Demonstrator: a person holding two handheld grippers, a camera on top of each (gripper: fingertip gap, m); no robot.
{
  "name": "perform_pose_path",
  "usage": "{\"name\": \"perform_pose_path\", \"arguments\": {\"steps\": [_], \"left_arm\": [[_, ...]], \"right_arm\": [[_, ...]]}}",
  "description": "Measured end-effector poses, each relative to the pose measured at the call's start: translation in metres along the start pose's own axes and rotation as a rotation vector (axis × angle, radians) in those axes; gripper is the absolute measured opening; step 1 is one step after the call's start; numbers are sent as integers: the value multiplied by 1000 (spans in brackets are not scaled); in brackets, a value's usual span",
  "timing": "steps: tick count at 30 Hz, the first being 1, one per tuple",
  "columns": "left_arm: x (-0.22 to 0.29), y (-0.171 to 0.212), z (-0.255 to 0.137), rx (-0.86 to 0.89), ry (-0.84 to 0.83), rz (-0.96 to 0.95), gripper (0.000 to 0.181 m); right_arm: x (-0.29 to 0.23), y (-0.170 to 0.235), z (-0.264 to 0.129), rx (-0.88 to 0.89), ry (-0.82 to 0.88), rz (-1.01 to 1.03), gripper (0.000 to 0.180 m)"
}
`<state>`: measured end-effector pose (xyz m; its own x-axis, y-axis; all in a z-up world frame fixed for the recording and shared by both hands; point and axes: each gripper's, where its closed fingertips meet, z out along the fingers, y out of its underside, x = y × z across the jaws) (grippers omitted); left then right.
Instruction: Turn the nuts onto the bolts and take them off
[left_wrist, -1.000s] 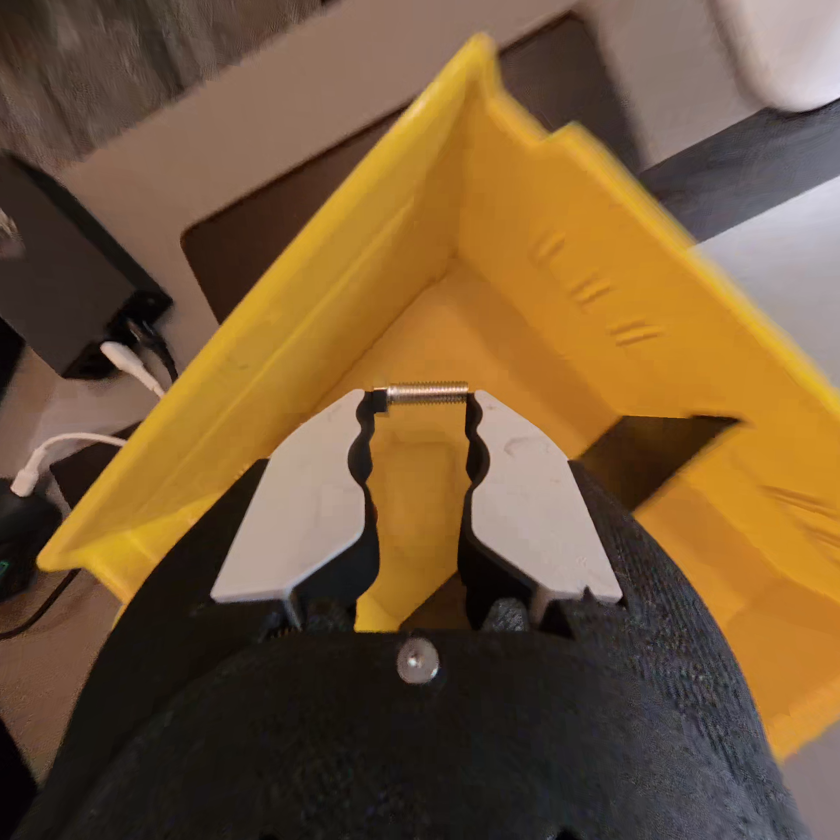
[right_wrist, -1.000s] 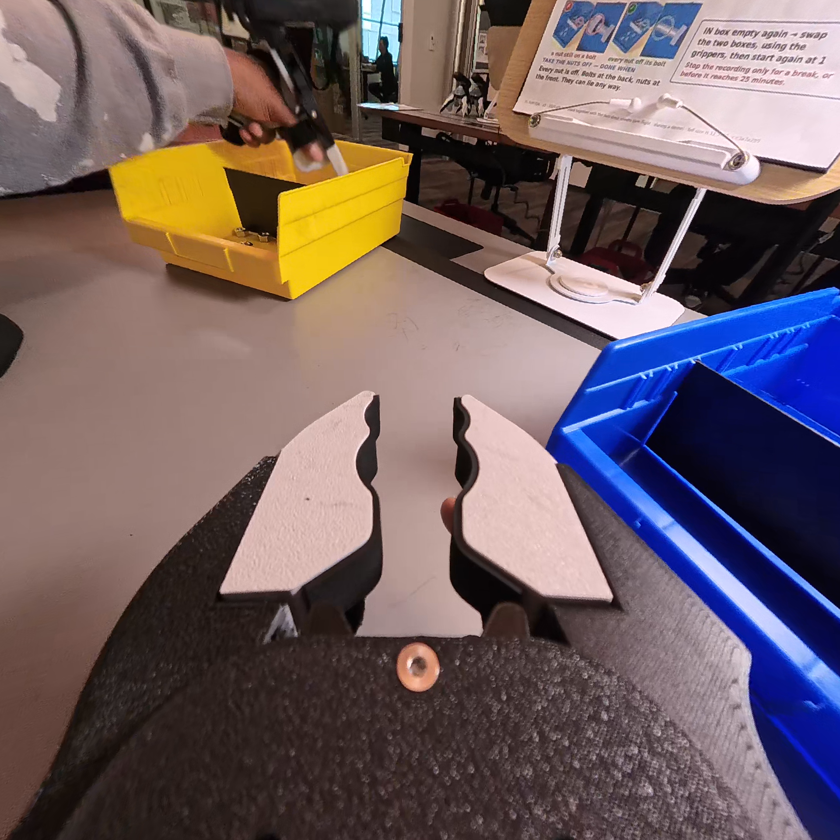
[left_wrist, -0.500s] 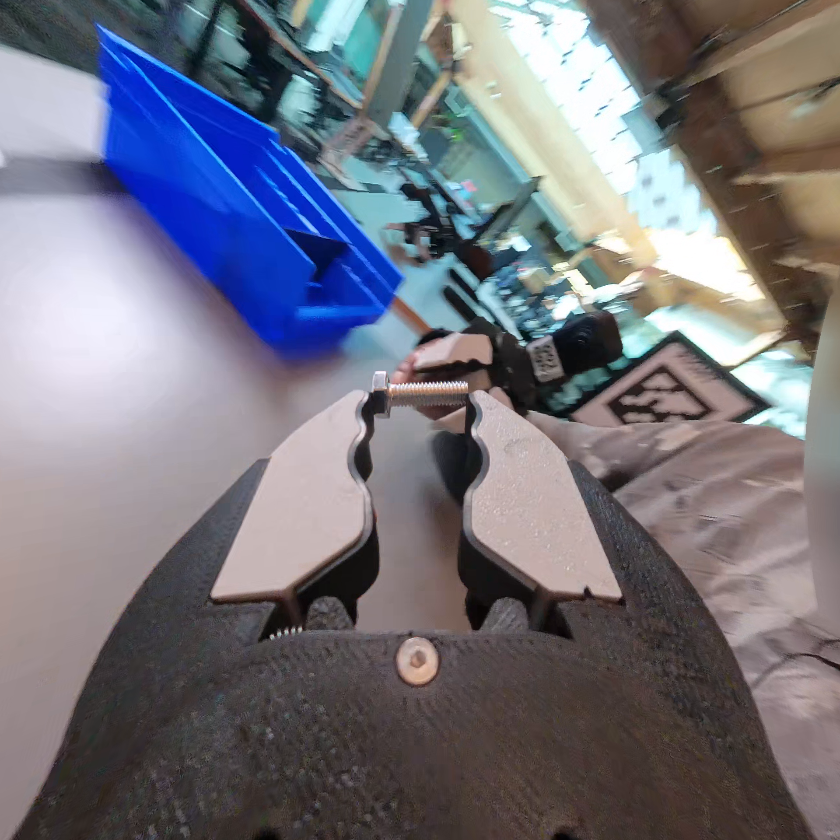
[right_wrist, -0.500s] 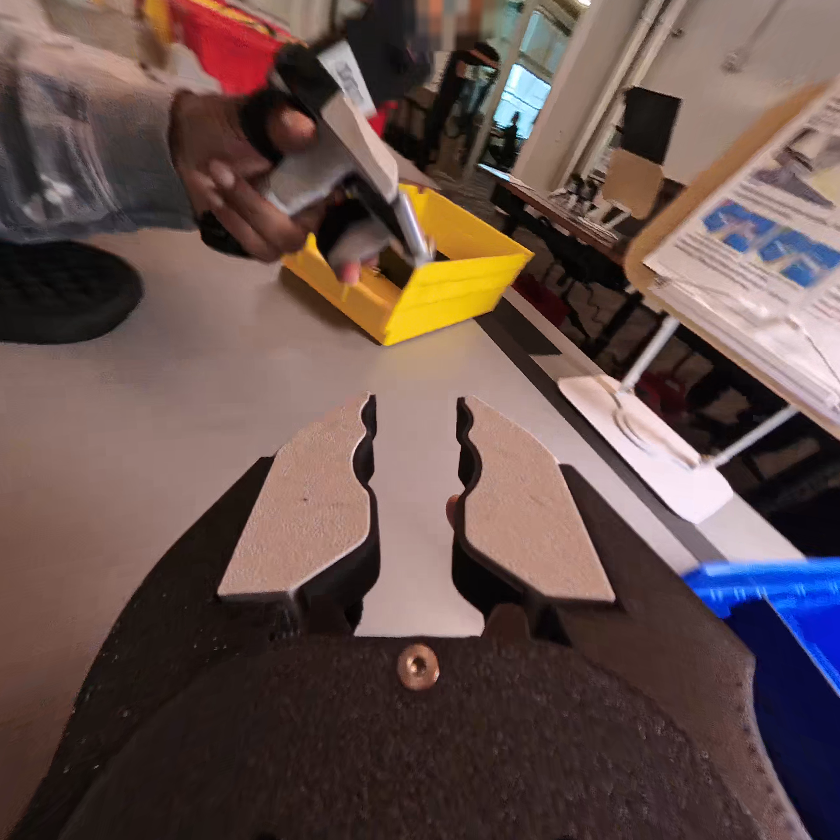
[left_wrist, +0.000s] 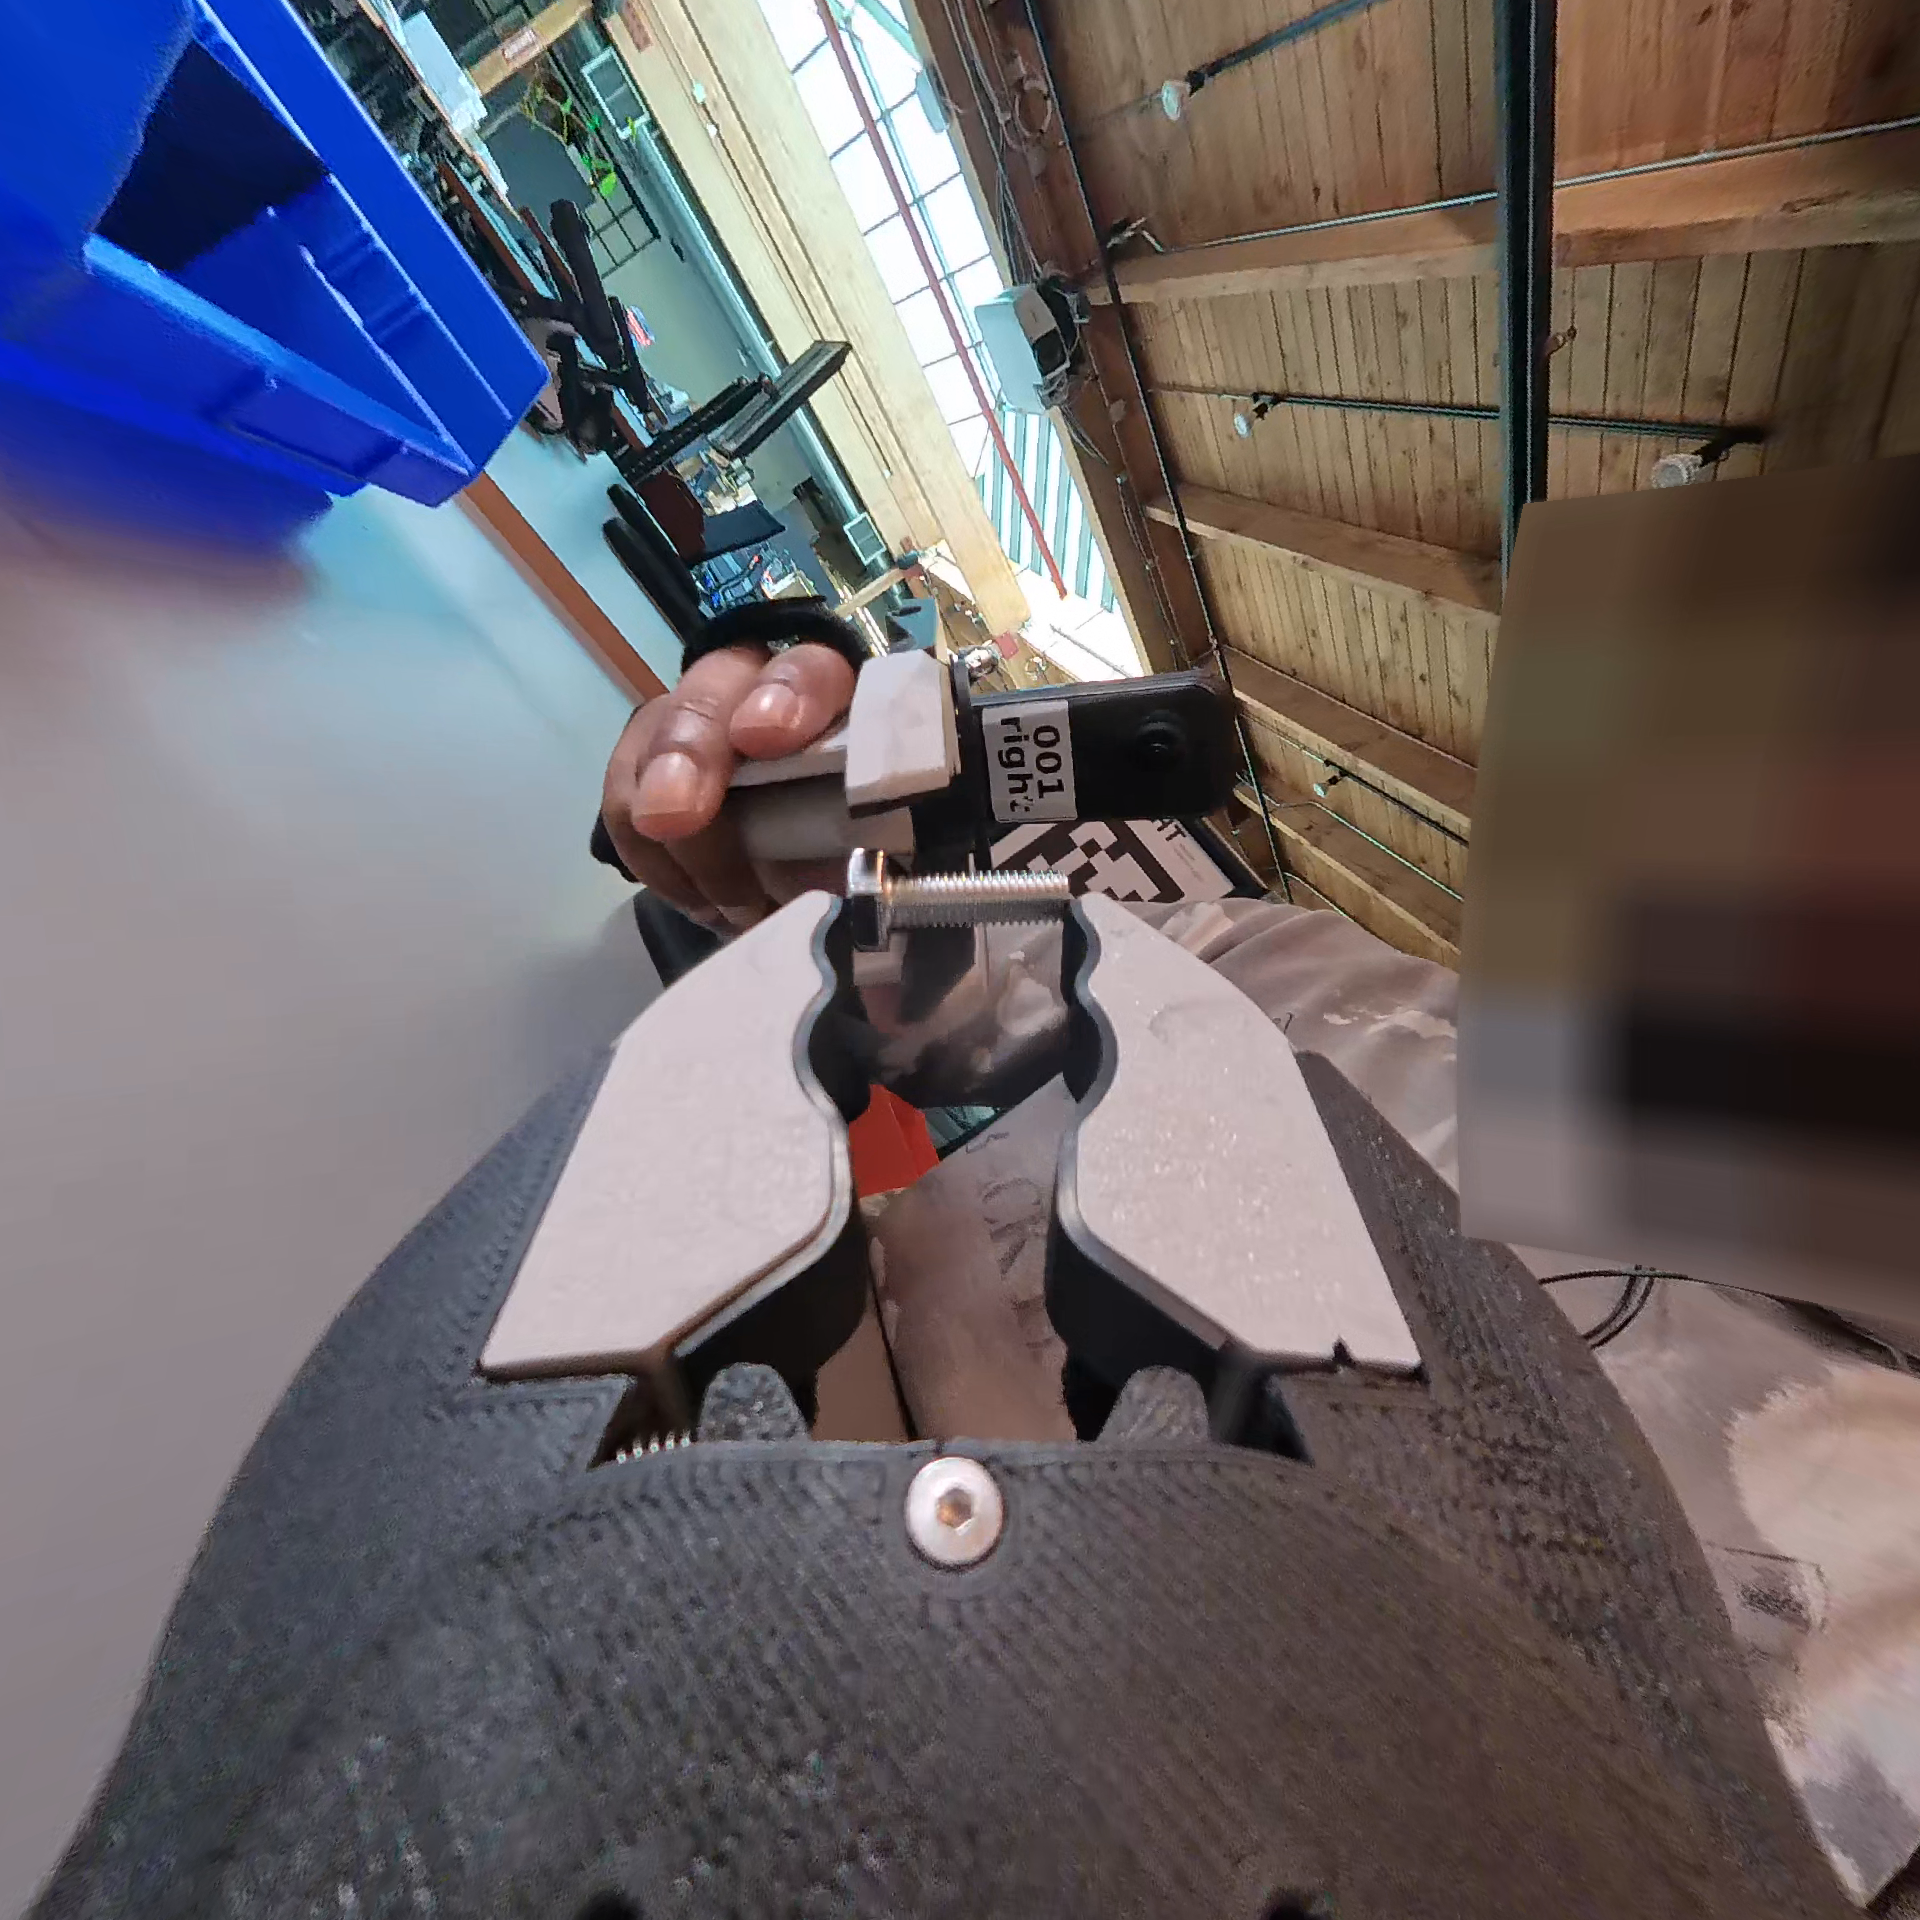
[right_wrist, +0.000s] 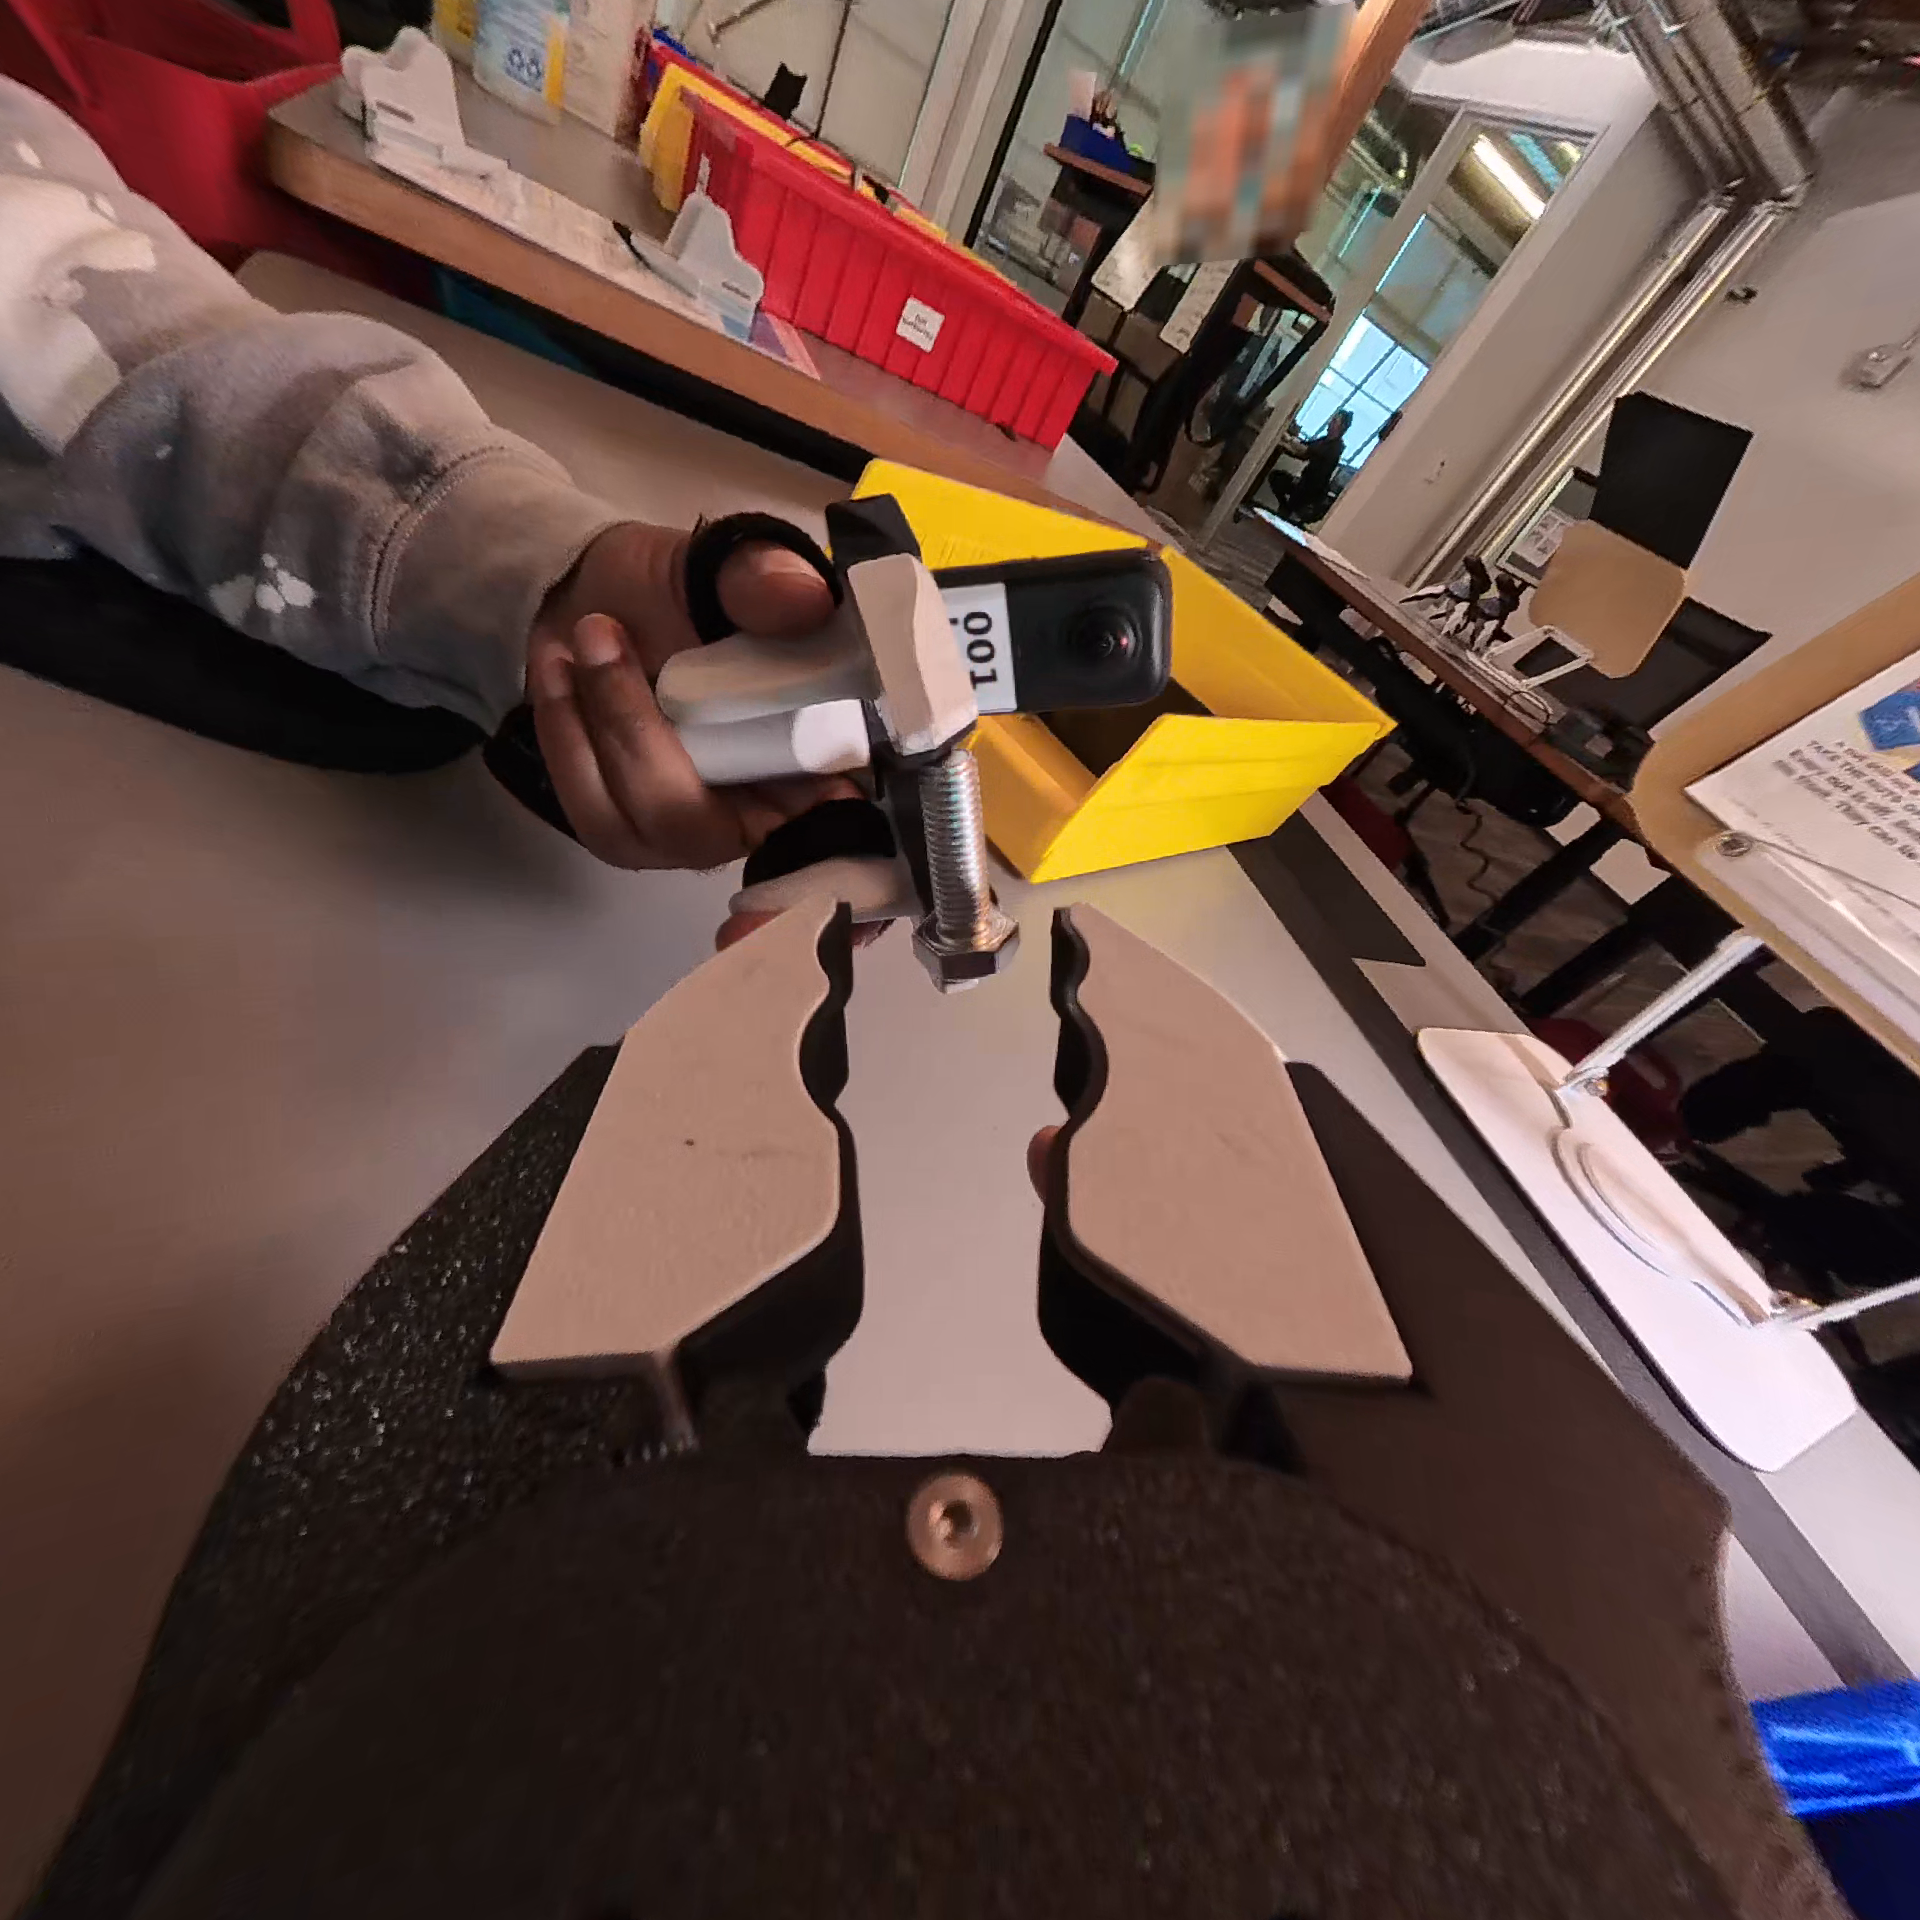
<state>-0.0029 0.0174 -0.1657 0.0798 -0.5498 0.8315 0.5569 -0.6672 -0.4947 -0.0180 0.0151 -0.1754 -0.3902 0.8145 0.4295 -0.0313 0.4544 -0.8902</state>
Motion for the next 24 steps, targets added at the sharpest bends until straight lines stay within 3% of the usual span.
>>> {"name": "perform_pose_path", "arguments": {"steps": [1,6,12,16,19,24], "left_arm": [[0,2,1,-7,6,-8,39],[-2,7,4,-25,16,-40,40],[1,9,6,-37,14,-24,40],[2,-14,-6,44,-201,306,39],[2,-17,-9,-1,-400,588,37],[5,-14,0,-46,-541,834,19]], "right_arm": [[-2,3,1,-9,-9,-5,36],[-4,6,-1,11,-11,-28,20],[-5,4,-4,34,-8,-20,19],[9,3,-5,60,75,89,19],[18,3,-4,70,141,156,20],[9,2,5,53,150,132,20]]}}
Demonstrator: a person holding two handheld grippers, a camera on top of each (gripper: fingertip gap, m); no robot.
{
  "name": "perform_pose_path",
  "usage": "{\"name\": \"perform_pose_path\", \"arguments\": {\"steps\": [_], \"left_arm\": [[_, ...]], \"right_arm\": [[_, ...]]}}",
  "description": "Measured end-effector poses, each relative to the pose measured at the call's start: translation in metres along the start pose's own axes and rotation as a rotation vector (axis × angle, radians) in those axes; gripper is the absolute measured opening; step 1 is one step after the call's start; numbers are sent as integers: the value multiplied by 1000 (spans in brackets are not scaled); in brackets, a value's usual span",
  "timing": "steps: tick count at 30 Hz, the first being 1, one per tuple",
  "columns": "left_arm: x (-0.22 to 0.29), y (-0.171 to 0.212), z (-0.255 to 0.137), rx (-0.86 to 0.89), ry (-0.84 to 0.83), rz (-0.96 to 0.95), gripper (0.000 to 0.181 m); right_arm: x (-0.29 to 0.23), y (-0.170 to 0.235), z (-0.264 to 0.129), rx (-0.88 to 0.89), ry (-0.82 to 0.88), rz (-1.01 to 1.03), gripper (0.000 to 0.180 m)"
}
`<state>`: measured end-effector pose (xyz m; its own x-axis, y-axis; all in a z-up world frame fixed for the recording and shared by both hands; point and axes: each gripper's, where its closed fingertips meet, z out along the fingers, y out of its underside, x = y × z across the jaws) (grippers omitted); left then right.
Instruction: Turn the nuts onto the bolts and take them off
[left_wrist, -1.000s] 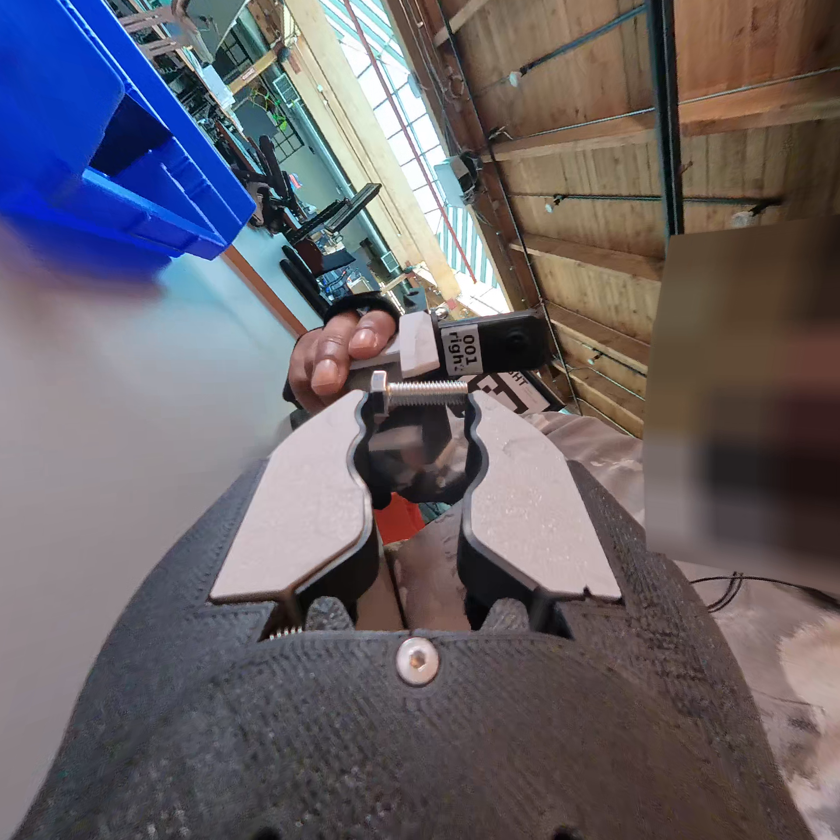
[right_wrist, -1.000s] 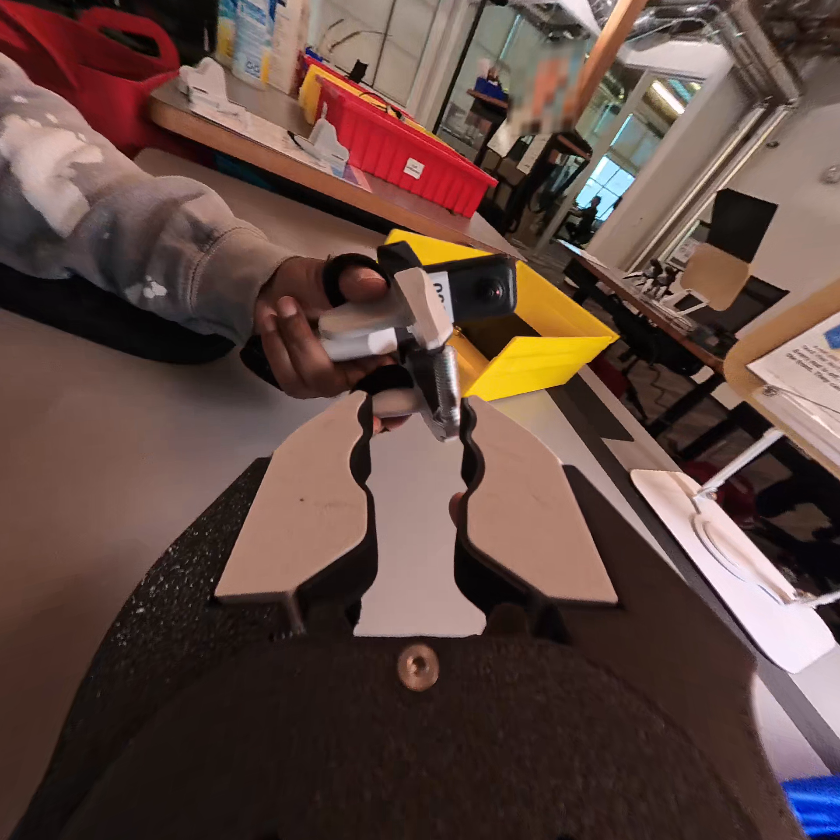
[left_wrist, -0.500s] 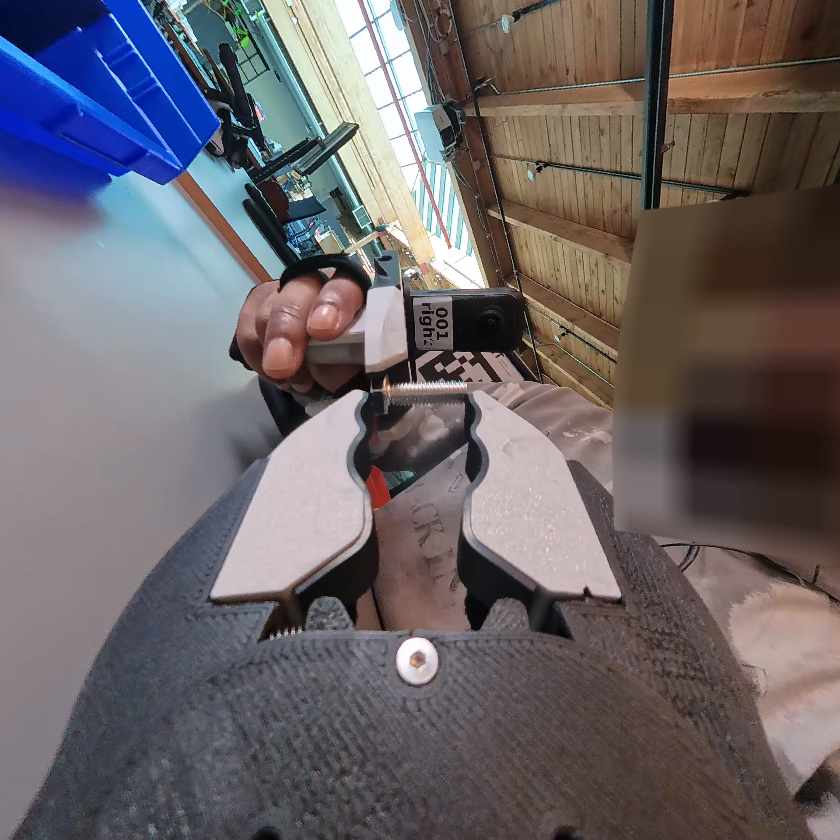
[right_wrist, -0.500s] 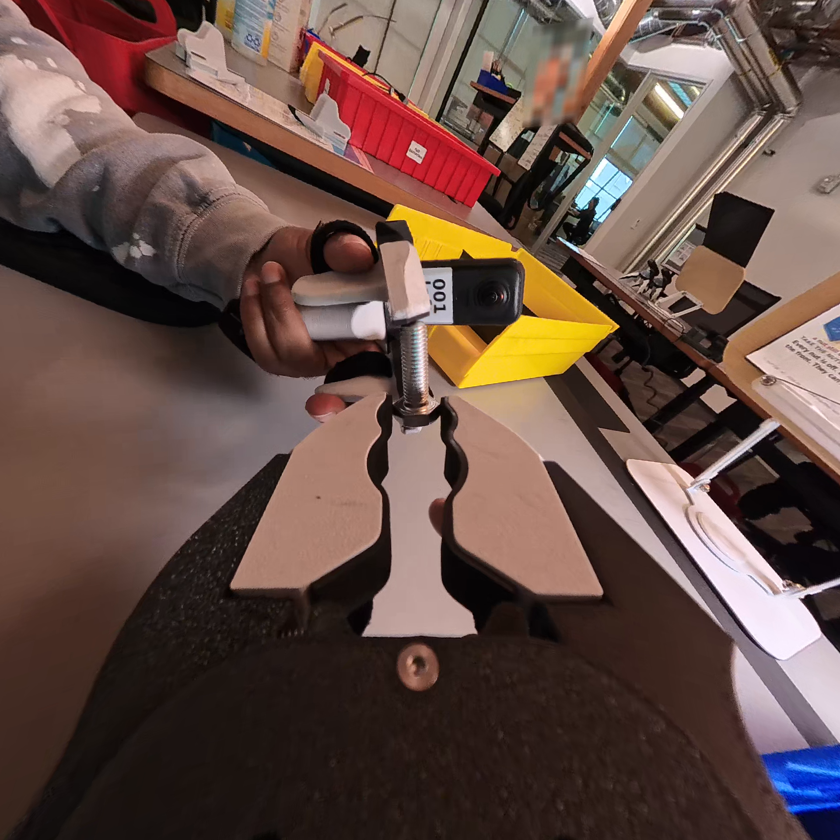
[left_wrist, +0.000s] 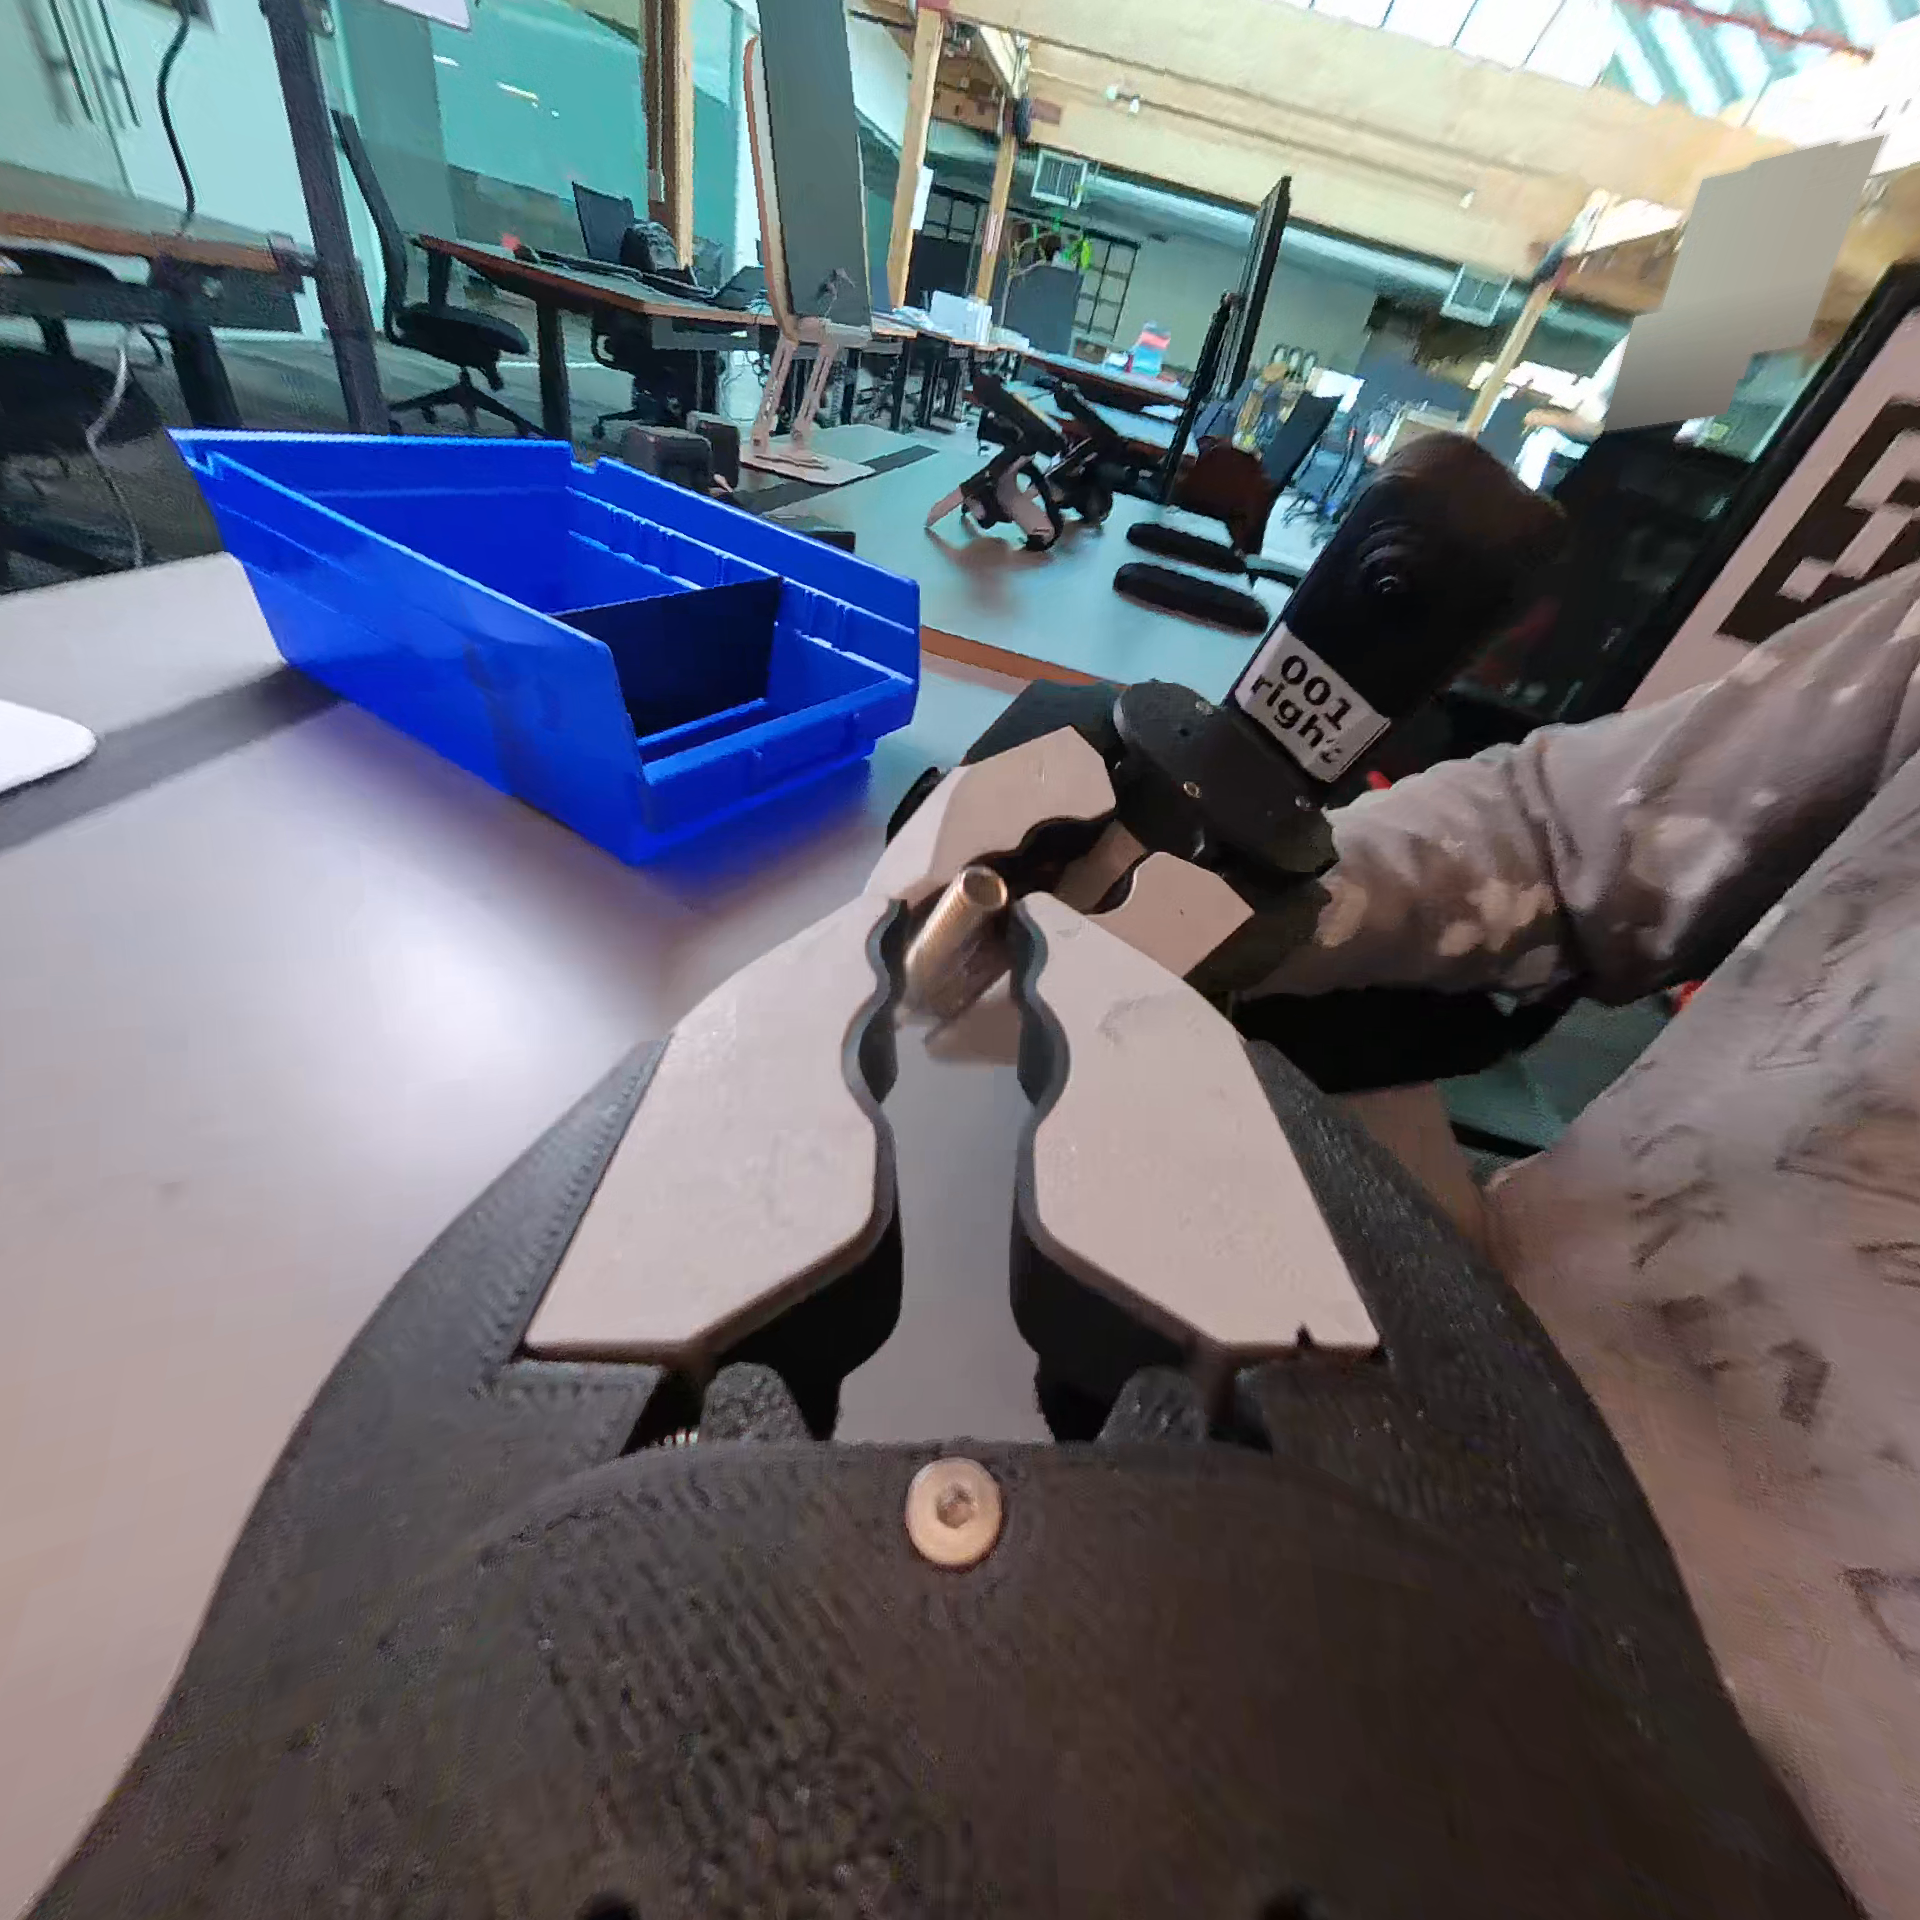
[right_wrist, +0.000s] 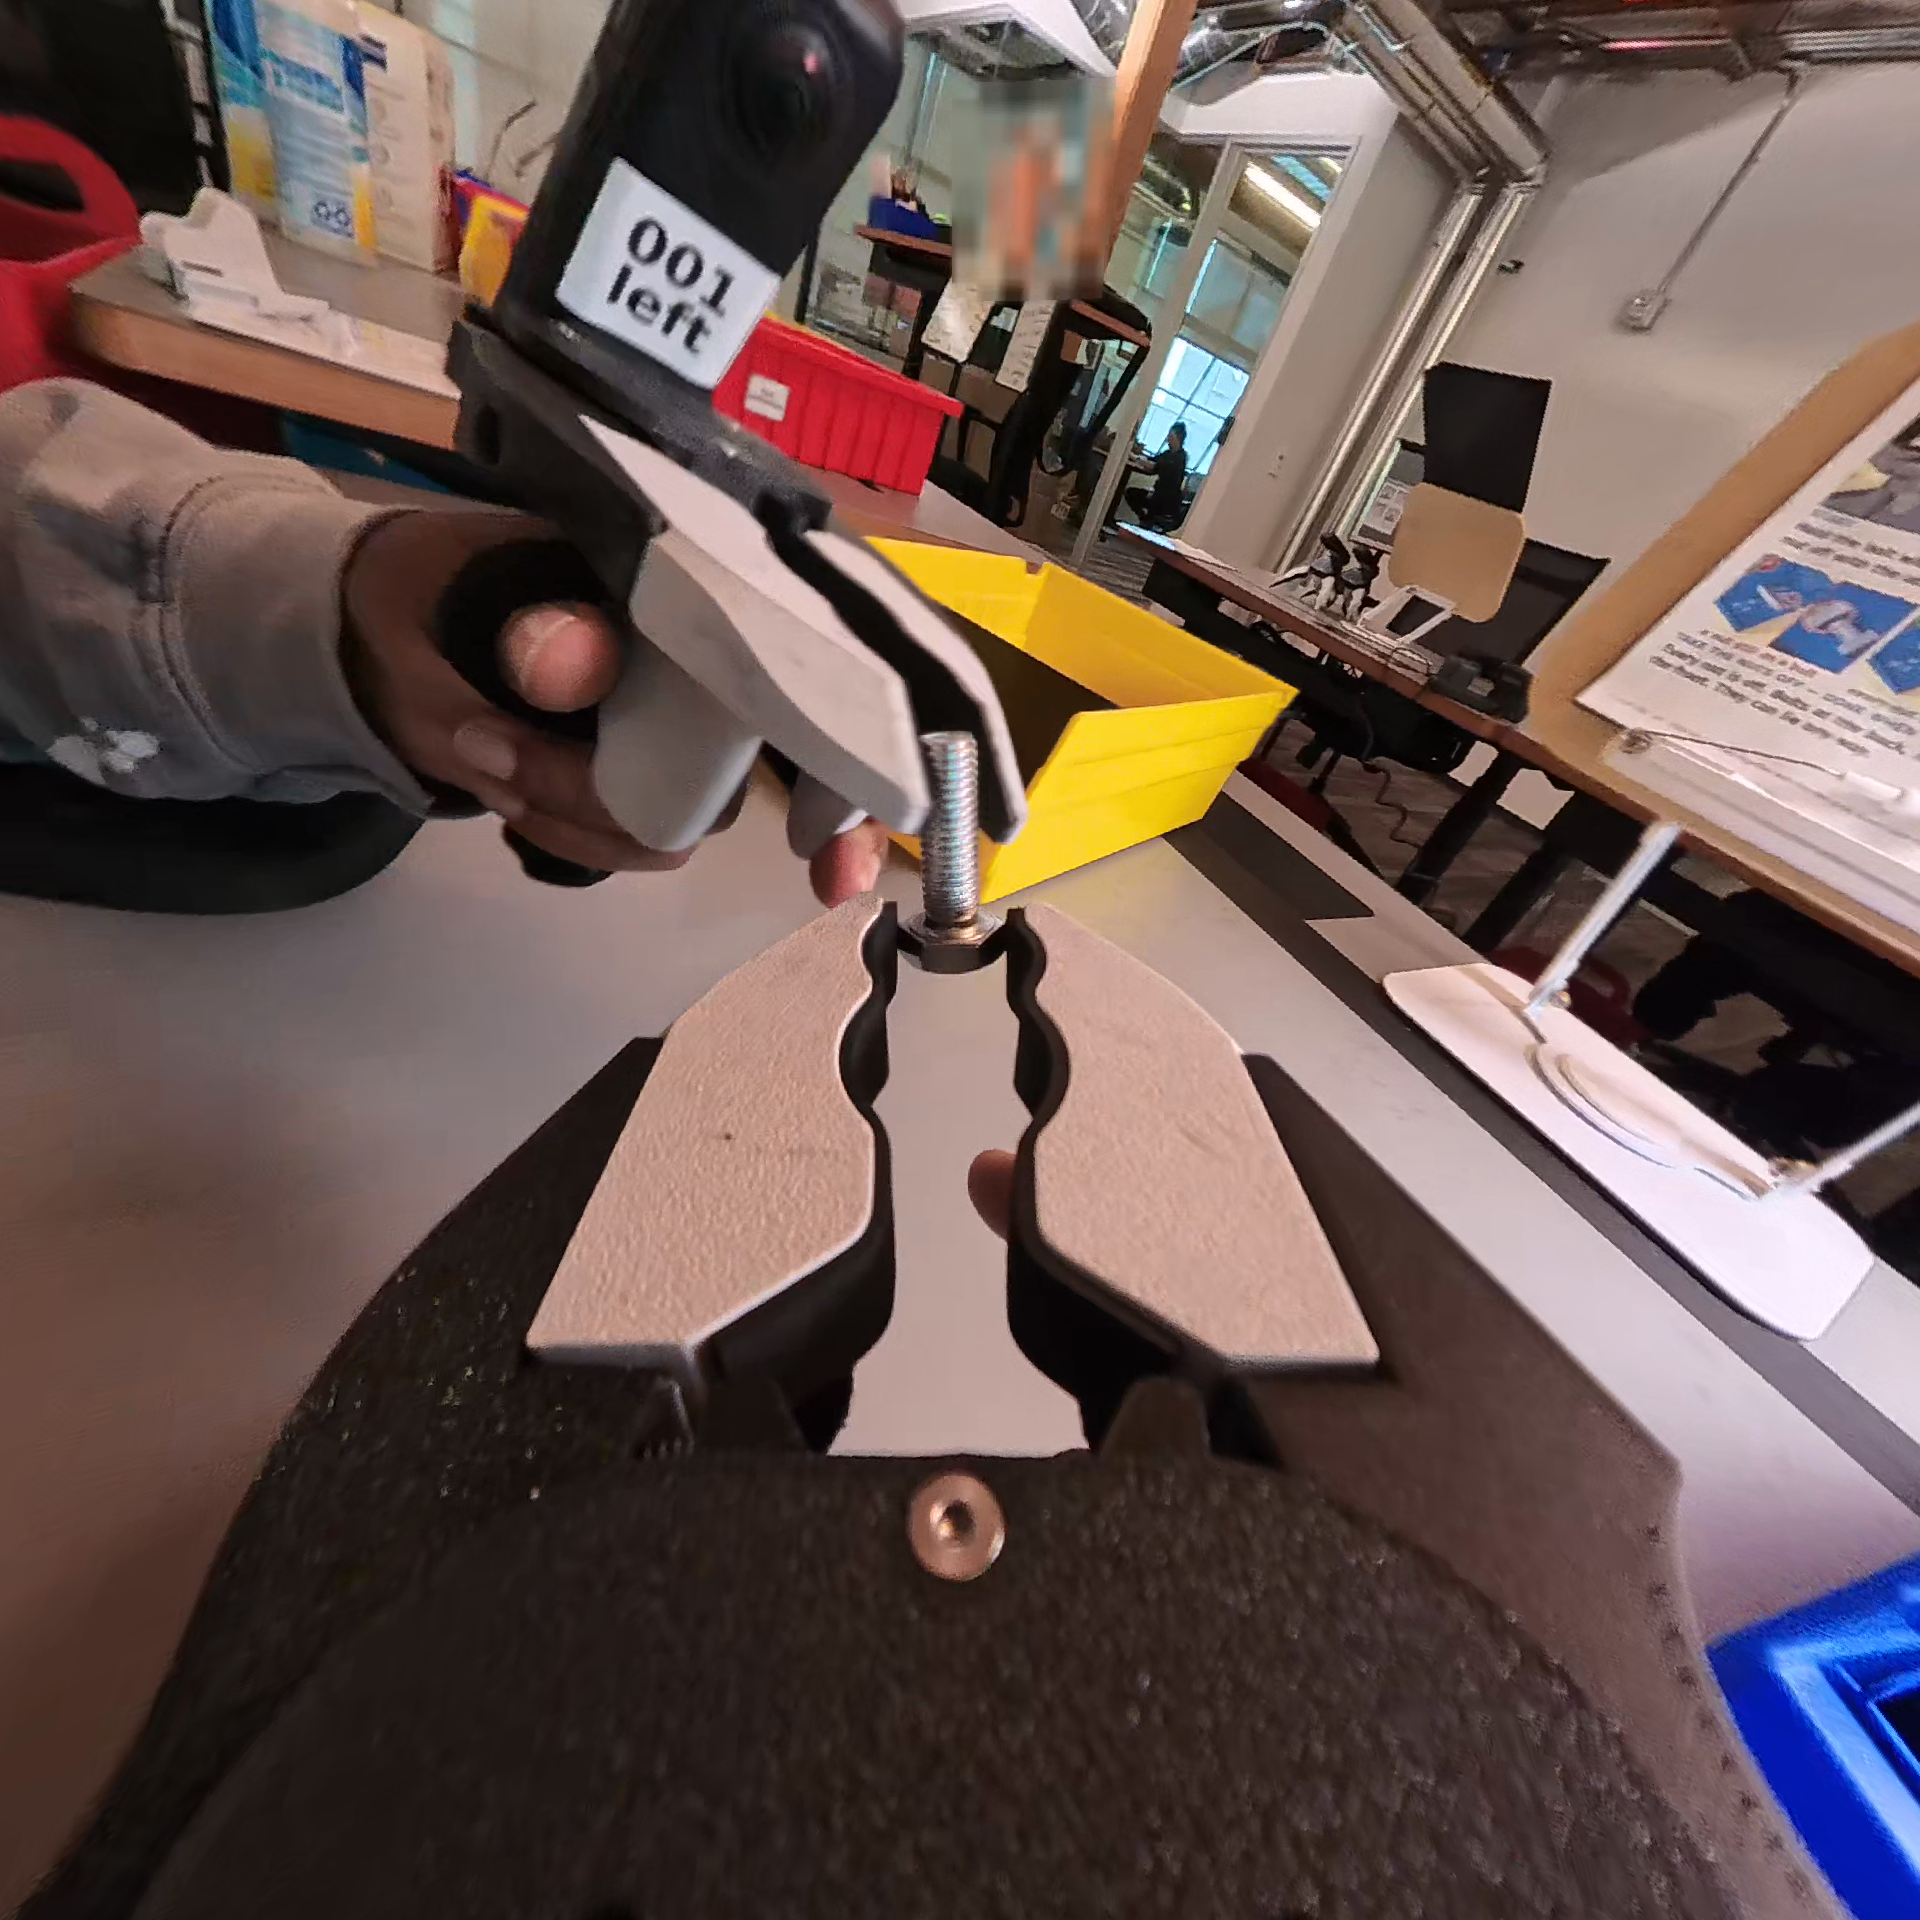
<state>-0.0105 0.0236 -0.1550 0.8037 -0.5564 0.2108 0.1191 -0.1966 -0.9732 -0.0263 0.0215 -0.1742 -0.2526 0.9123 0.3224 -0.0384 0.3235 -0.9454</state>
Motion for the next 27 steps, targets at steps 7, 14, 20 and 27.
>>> {"name": "perform_pose_path", "arguments": {"steps": [7,14,20,27], "left_arm": [[14,9,-10,-85,81,237,10],[28,19,-11,-157,169,292,10],[36,22,-9,-183,194,331,10],[36,22,-8,-183,192,345,10]], "right_arm": [[-23,1,-1,7,-160,16,20],[-43,5,-3,-13,-289,40,24],[-49,8,-4,-28,-335,67,19],[-49,8,-4,-28,-338,72,18]]}}
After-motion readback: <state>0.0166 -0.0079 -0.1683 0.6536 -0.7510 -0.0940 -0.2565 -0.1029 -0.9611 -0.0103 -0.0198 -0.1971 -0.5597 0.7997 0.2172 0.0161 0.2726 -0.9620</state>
